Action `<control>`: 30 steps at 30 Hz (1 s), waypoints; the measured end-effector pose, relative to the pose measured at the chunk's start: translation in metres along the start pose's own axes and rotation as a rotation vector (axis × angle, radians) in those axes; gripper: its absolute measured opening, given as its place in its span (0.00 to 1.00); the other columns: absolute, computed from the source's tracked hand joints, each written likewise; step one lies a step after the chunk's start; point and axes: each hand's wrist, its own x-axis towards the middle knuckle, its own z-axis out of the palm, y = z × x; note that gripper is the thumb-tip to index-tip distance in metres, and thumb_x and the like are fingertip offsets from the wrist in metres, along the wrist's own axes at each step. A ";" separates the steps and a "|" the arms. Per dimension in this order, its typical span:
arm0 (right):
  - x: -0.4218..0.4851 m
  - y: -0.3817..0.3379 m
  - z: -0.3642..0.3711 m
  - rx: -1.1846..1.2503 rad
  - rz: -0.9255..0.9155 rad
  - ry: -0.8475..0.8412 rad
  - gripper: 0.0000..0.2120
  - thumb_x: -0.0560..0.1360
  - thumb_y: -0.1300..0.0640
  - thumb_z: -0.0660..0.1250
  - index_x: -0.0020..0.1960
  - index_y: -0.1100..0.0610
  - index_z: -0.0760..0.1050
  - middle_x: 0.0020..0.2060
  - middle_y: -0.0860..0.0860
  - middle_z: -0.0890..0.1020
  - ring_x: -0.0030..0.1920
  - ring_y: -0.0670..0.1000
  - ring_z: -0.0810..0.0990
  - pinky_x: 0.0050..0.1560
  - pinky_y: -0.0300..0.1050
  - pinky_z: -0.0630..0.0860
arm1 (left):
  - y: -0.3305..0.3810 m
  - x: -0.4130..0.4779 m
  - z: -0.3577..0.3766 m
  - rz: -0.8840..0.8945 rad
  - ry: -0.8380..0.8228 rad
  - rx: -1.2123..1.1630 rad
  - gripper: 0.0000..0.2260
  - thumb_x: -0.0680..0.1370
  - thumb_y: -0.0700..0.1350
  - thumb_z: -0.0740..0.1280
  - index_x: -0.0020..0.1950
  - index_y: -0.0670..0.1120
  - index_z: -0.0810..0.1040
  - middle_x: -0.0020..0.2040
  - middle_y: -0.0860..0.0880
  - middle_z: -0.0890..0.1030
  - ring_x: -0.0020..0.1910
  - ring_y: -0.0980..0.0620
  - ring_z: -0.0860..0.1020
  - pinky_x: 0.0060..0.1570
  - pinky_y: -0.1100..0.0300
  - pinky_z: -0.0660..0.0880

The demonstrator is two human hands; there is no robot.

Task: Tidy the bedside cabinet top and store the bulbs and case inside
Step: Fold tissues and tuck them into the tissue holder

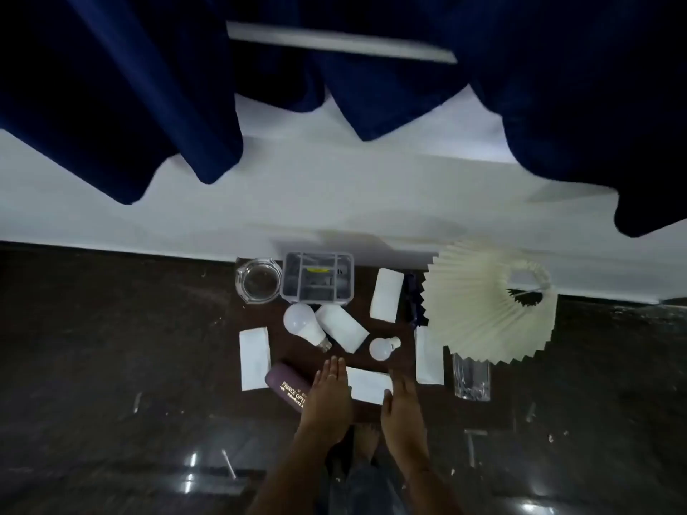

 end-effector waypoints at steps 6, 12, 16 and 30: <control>0.024 0.031 0.015 0.211 0.271 0.100 0.16 0.77 0.69 0.56 0.63 0.64 0.73 0.61 0.61 0.74 0.61 0.58 0.74 0.59 0.42 0.68 | -0.003 0.020 0.012 -0.187 0.020 -0.415 0.24 0.80 0.39 0.53 0.76 0.41 0.53 0.67 0.39 0.72 0.64 0.44 0.72 0.63 0.57 0.69; 0.035 0.041 0.022 0.357 0.402 0.159 0.14 0.75 0.68 0.60 0.61 0.66 0.71 0.60 0.60 0.76 0.58 0.59 0.76 0.50 0.40 0.68 | -0.007 0.030 0.014 -0.294 0.073 -0.560 0.23 0.80 0.38 0.53 0.75 0.40 0.56 0.67 0.37 0.71 0.66 0.42 0.70 0.64 0.54 0.65; 0.040 0.040 0.027 0.425 0.412 0.158 0.17 0.74 0.66 0.65 0.62 0.65 0.70 0.55 0.60 0.79 0.53 0.56 0.78 0.49 0.39 0.70 | -0.005 0.036 0.016 -0.316 0.097 -0.602 0.21 0.80 0.40 0.53 0.74 0.41 0.60 0.63 0.39 0.75 0.62 0.43 0.73 0.62 0.53 0.69; 0.051 0.042 0.028 0.404 0.413 0.223 0.18 0.68 0.69 0.71 0.56 0.62 0.73 0.44 0.57 0.82 0.46 0.56 0.79 0.44 0.40 0.71 | -0.013 0.044 0.021 -0.337 0.157 -0.656 0.19 0.76 0.34 0.62 0.67 0.40 0.70 0.52 0.41 0.82 0.53 0.47 0.79 0.53 0.61 0.74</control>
